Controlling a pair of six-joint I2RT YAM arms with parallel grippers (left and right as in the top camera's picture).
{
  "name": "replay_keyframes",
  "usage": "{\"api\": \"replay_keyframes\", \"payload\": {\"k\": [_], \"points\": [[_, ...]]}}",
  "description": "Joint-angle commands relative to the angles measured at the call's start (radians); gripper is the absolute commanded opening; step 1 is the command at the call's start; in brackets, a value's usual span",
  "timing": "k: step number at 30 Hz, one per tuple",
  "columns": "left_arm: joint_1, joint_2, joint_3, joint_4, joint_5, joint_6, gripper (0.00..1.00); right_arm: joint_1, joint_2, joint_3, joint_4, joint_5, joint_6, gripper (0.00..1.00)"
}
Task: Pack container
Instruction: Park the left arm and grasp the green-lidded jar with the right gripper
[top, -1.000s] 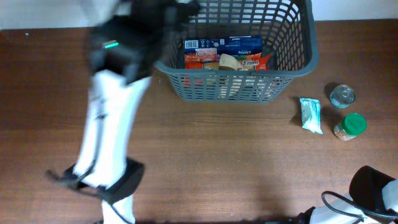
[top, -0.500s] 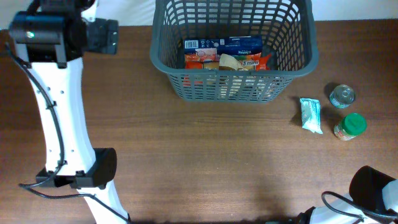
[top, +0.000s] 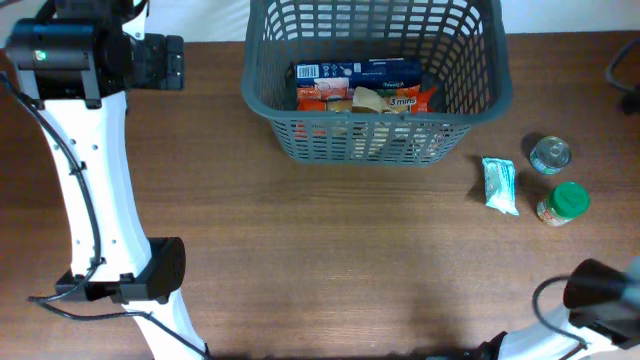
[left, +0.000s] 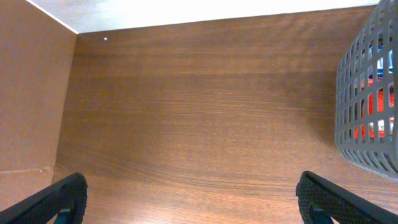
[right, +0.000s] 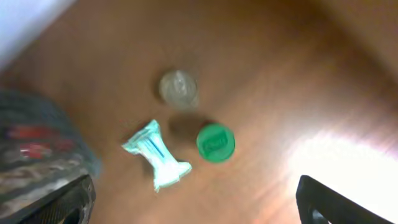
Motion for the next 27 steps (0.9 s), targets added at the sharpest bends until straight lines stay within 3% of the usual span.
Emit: {"api": "replay_keyframes", "payload": {"k": [1,11,27], "points": [[0.002,-0.003,0.0,-0.003,0.008,-0.018,0.99,-0.009,0.031,-0.255,0.055,-0.01,0.004,0.97],[0.002,-0.003,0.0,-0.003,0.008,-0.018,0.99,-0.009,0.031,-0.684,0.35,-0.009,-0.003,0.99],[0.002,-0.002,0.0,-0.003,0.008,-0.018,0.99,-0.024,0.032,-0.866,0.541,0.085,0.032,0.99]]}}
